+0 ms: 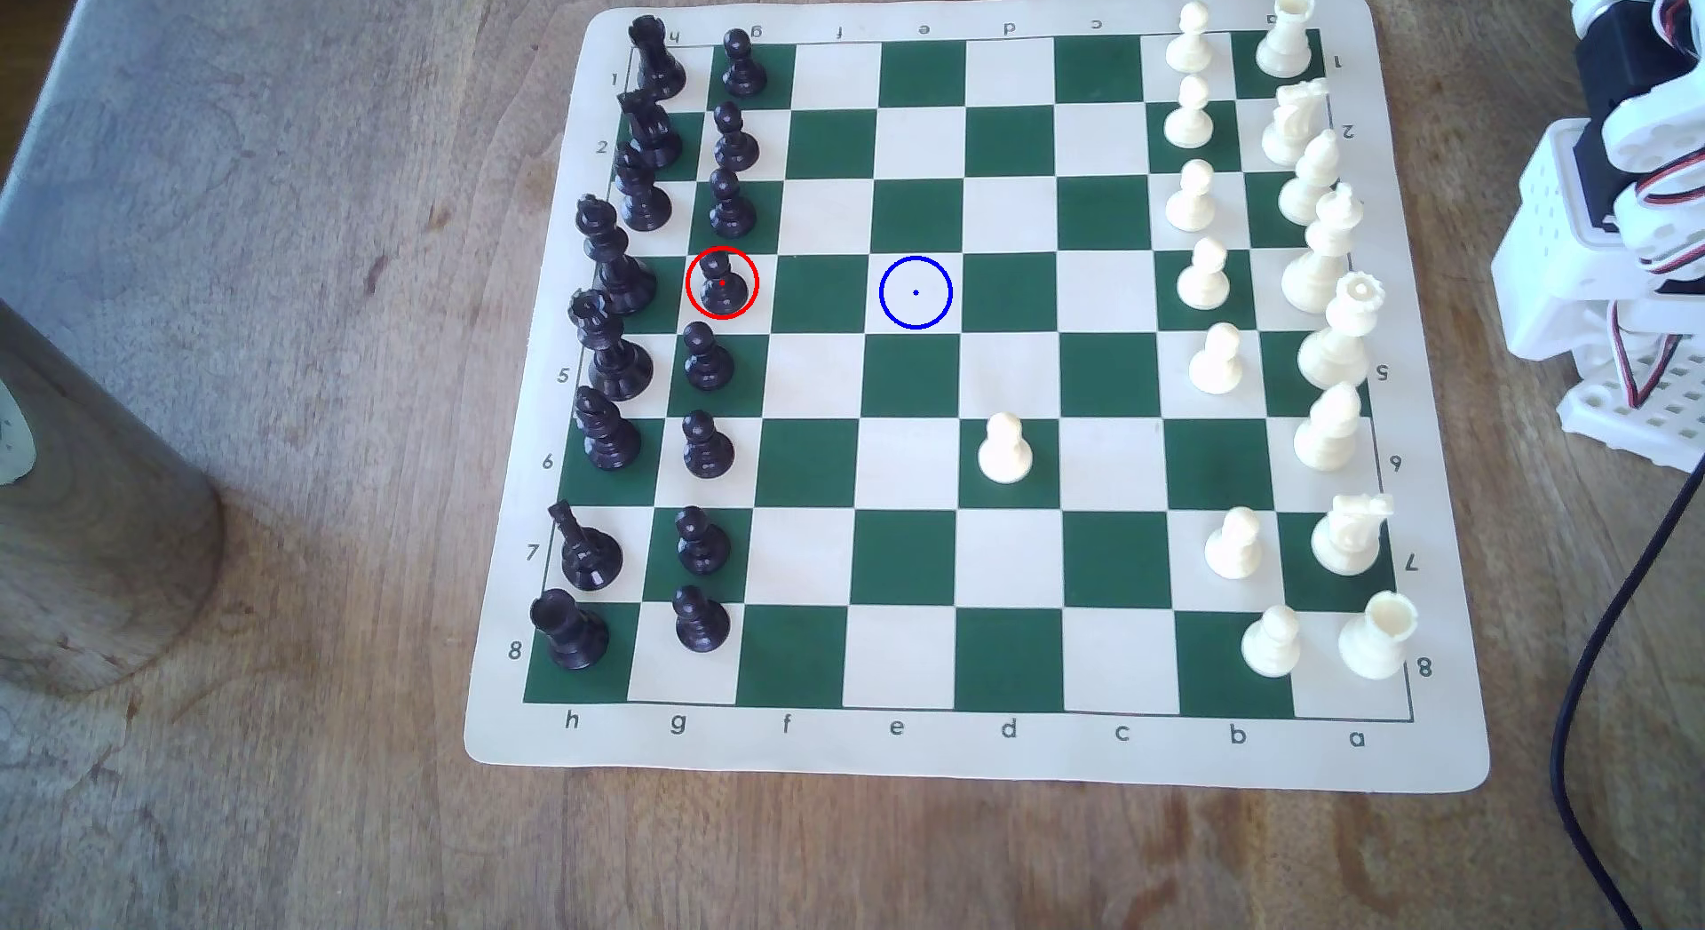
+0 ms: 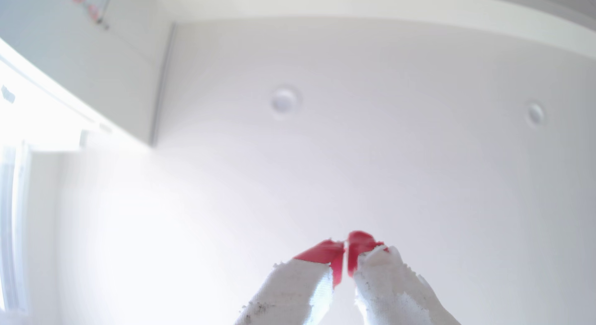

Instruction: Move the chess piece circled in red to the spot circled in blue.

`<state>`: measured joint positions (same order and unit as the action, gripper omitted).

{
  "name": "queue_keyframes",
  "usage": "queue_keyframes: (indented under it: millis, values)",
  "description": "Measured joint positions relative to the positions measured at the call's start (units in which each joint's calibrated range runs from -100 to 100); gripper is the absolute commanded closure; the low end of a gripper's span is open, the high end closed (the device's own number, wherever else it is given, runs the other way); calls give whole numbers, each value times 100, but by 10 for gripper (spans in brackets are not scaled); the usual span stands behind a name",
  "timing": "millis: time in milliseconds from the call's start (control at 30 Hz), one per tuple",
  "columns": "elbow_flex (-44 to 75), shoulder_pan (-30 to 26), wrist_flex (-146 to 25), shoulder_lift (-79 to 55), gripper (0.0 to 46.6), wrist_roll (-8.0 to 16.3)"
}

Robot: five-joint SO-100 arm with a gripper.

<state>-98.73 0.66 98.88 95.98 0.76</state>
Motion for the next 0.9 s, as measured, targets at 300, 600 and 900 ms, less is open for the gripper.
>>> queue_keyframes:
  millis: [300,600,900]
  values:
    - [0,-147,-1610,0,464,-29]
    - [1238,-199,-6422,0,464,0]
    - [3208,-103,-11689,-8,463,44]
